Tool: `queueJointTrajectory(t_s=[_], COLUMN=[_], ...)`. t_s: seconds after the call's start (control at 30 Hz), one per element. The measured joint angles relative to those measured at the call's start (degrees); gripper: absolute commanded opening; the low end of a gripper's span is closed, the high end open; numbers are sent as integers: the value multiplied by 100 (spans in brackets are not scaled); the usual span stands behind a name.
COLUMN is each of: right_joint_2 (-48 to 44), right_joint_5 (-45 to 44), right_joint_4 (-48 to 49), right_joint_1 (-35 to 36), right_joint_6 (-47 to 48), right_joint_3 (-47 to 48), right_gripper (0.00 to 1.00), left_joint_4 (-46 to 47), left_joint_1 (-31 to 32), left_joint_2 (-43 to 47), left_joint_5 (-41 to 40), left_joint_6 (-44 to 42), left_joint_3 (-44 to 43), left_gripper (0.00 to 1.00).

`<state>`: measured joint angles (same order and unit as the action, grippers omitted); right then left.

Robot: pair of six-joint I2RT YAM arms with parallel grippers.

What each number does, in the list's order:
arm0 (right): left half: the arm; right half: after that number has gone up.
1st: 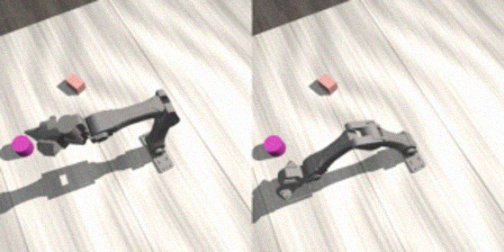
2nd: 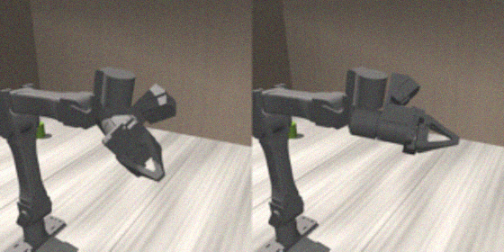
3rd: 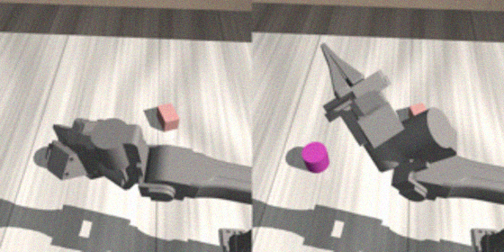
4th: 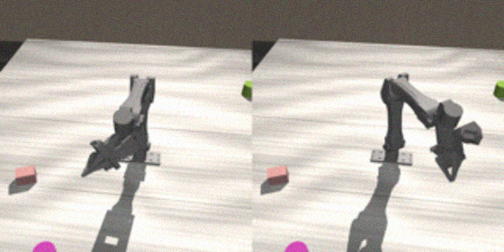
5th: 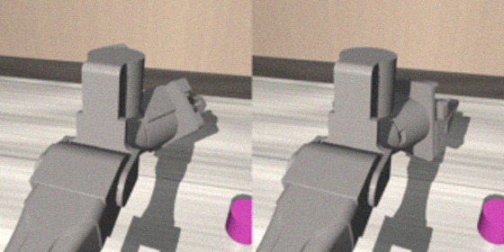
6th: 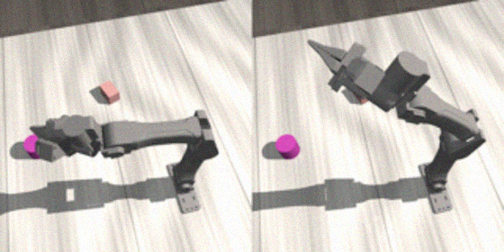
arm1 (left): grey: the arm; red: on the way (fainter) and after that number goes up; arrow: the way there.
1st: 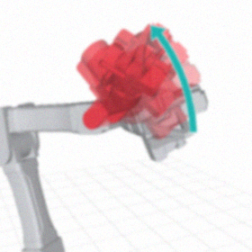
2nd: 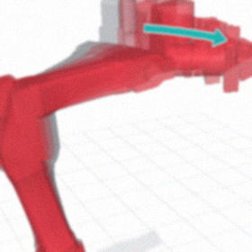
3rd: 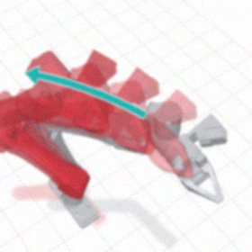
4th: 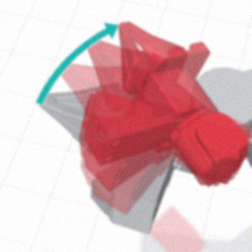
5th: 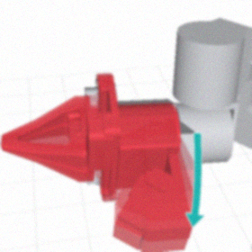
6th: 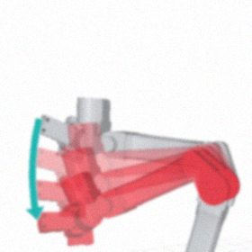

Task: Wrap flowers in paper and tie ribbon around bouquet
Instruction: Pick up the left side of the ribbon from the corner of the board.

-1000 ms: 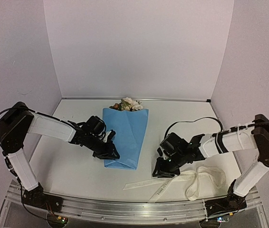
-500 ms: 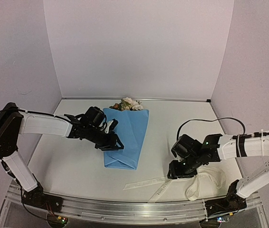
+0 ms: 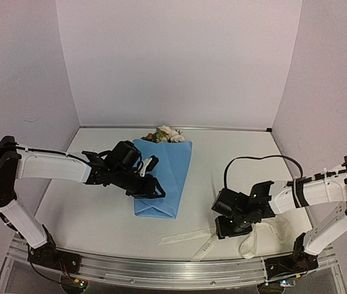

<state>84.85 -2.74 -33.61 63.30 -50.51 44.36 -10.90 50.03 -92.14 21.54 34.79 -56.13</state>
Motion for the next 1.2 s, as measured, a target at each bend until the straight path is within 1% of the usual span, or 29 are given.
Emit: queueJointTrajectory(t_s=[0.1, 0.13, 0.17, 0.23, 0.37, 0.43, 0.53, 0.63, 0.7, 0.9, 1.2], right_joint_2=[196, 251, 309, 442, 612, 621, 562, 322, 87, -356, -493], right_joint_5=[-319, -426, -522, -673, -938, -967, -973, -949, -857, -348, 277], right_joint_4=[267, 385, 497, 740, 1118, 1265, 1292, 1093, 881, 654, 457], right_joint_1=[79, 93, 100, 101, 103, 106, 114, 114, 112, 114, 114], right_joint_6=[-403, -520, -630, -849, -1212, -1324, -1367, -1149, -901, -179, 422], right_joint_3=[-26, -51, -79, -142, -182, -212, -225, -117, 127, 1063, 1734], right_gripper=[53, 51, 47, 36, 8, 1, 0, 0, 0, 0, 0], left_joint_4=[4, 6, 14, 48, 161, 251, 393, 587, 696, 1023, 1597], left_joint_1=[155, 198, 240, 332, 452, 485, 541, 632, 678, 794, 981], left_joint_2=[169, 212, 252, 354, 641, 813, 968, 1025, 1032, 1032, 1018], left_joint_5=[-120, -151, -184, -250, -334, -358, -378, -371, -331, -157, 116], left_joint_6=[0, 0, -1, -3, -18, -34, -77, -199, -289, -595, -758], left_joint_3=[114, 145, 177, 254, 437, 533, 604, 606, 606, 609, 609], left_gripper=[38, 38, 38, 39, 40, 42, 43, 44, 45, 47, 48])
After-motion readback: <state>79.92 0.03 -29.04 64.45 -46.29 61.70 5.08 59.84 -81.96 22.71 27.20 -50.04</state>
